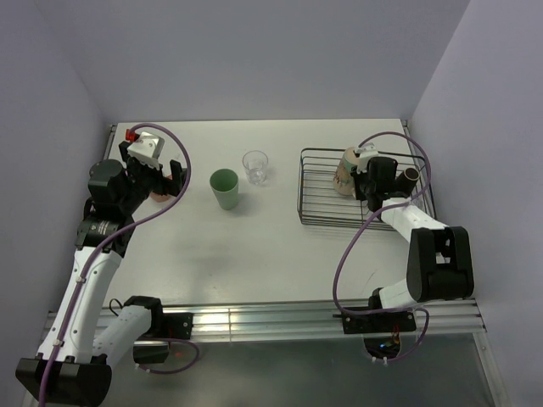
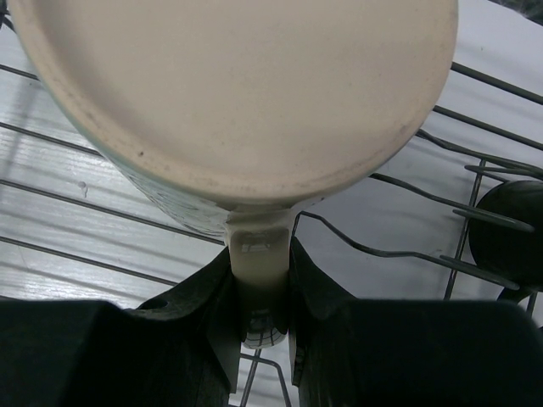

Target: Load the cups into the dish rack

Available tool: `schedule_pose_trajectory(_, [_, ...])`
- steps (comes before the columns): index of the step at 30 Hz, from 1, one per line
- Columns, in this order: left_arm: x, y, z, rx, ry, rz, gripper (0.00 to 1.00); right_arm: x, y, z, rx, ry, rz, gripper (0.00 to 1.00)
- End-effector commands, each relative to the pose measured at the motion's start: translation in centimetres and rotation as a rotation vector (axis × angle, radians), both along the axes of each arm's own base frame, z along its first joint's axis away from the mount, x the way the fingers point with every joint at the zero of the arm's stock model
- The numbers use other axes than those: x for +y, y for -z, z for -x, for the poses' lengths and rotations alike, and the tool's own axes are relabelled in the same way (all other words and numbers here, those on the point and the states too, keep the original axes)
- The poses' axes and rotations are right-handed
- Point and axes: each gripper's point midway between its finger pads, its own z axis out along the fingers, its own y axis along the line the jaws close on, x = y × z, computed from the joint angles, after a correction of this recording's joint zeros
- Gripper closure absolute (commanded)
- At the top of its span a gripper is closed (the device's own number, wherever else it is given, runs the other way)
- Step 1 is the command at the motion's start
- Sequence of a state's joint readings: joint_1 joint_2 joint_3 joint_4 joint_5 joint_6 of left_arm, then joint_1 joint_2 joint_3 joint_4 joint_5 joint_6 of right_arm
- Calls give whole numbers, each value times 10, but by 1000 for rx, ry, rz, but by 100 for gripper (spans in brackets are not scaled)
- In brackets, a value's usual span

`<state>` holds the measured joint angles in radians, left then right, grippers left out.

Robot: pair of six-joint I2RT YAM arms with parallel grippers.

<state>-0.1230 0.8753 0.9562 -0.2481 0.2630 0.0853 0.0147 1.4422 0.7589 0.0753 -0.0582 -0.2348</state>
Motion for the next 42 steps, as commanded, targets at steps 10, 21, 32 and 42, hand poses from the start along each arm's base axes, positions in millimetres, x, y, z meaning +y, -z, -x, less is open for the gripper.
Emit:
schedule_pose_trajectory(10, [2, -19, -5, -62, -11, 0, 1, -12, -45, -18, -161, 11, 9, 100])
schedule_pose_trajectory(21, [2, -18, -8, -63, -11, -10, 1, -11, -34, -19, -111, -3, 8, 100])
schedule_pose_trajectory(32, [2, -20, -11, -68, -13, -17, 1, -9, -25, -22, -50, -14, 5, 89])
schedule_pose_trajectory(42, [3, -20, -11, -73, -13, -19, 1, -7, -22, -20, -27, -30, 9, 70])
